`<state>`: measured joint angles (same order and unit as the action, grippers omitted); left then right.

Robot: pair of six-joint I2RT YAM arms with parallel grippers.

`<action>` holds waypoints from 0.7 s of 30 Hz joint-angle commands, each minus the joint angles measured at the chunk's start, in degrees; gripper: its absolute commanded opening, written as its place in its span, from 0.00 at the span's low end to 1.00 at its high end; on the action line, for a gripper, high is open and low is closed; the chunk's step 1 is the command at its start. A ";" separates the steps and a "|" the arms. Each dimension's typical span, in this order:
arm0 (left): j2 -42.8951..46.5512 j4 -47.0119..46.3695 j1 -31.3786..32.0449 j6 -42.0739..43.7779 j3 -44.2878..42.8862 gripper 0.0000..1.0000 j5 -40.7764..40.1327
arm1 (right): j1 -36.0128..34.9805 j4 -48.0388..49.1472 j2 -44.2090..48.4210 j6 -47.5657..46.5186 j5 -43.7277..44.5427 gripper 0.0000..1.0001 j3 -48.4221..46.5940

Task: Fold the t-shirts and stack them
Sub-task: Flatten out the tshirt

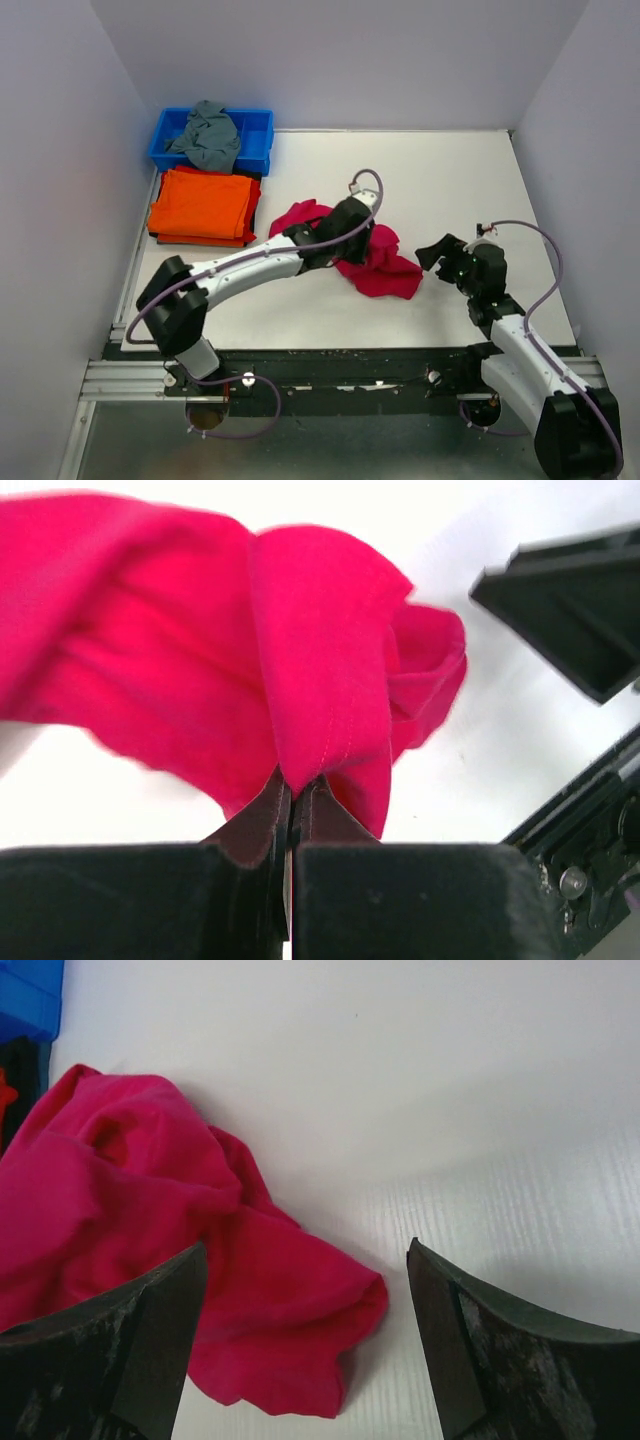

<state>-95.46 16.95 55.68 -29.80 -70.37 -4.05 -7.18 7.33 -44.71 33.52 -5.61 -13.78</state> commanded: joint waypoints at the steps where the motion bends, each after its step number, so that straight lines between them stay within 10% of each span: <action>1: 9.84 9.50 -7.24 1.24 -1.18 0.00 -6.93 | -0.20 1.90 -5.73 -0.91 -7.31 0.89 -3.44; 21: 19.17 5.38 -19.82 0.62 -0.55 0.00 -9.48 | -0.99 8.31 -16.11 -0.56 -21.55 0.73 -3.80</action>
<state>-75.33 24.08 36.47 -29.95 -67.94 -12.25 -7.46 14.17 -58.11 32.95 -23.51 -16.34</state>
